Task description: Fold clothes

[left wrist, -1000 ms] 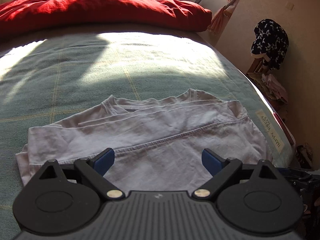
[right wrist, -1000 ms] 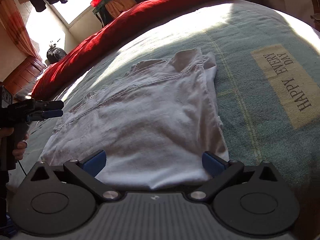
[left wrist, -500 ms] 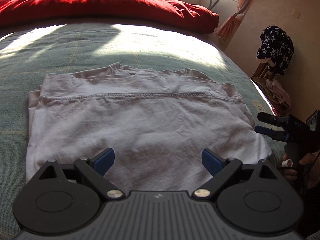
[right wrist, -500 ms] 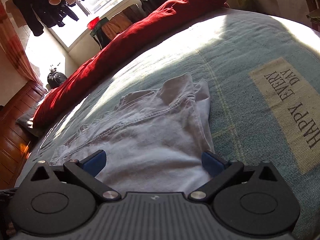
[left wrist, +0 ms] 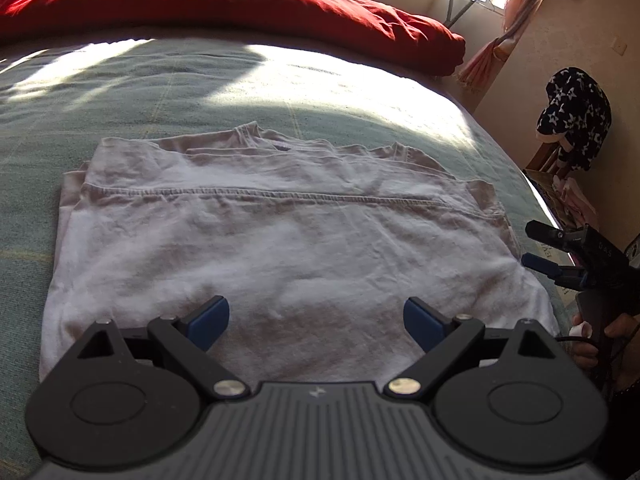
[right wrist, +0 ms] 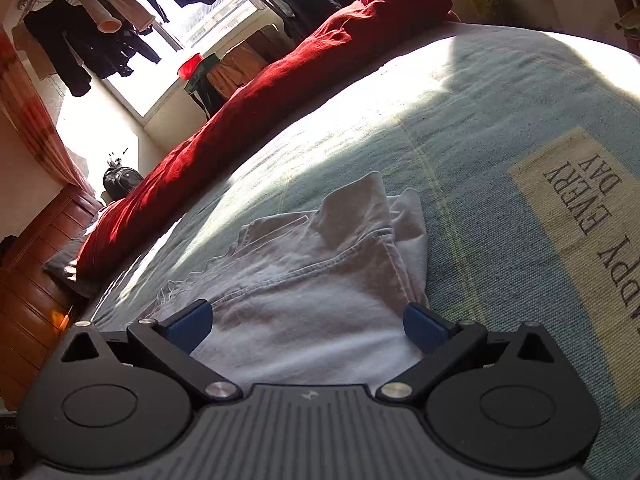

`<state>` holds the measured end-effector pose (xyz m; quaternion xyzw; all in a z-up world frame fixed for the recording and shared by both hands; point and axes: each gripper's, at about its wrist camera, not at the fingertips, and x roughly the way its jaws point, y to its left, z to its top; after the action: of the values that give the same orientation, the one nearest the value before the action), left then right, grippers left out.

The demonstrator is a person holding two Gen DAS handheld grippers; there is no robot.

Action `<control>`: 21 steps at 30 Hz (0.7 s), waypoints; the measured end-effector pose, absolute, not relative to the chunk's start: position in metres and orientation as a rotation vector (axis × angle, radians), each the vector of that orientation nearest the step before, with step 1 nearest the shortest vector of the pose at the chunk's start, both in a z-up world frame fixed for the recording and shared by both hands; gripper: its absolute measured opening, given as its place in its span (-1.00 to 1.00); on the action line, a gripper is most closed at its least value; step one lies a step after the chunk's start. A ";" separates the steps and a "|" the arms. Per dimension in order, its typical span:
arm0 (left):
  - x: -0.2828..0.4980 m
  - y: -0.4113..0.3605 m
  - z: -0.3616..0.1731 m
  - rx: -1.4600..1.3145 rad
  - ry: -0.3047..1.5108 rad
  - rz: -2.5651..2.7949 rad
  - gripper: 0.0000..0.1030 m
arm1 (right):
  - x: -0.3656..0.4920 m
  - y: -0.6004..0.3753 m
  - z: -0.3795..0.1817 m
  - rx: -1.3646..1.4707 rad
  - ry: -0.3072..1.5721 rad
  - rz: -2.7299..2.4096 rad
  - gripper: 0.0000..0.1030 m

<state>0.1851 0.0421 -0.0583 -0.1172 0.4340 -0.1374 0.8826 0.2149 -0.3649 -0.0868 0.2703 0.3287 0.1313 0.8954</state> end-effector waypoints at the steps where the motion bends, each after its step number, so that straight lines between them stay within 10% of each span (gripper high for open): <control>1: 0.186 0.043 -0.058 -0.253 0.902 -0.288 0.82 | 0.213 -0.362 -0.082 0.542 0.676 0.265 1.00; 21: 0.167 0.066 -0.051 -0.373 0.847 -0.222 0.83 | 0.189 -0.347 -0.050 0.501 0.627 0.321 1.00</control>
<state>0.1671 0.0662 -0.0507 -0.1795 0.4077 -0.1069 0.8889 0.1894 -0.3475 -0.0496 0.2428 0.3038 0.1557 0.9080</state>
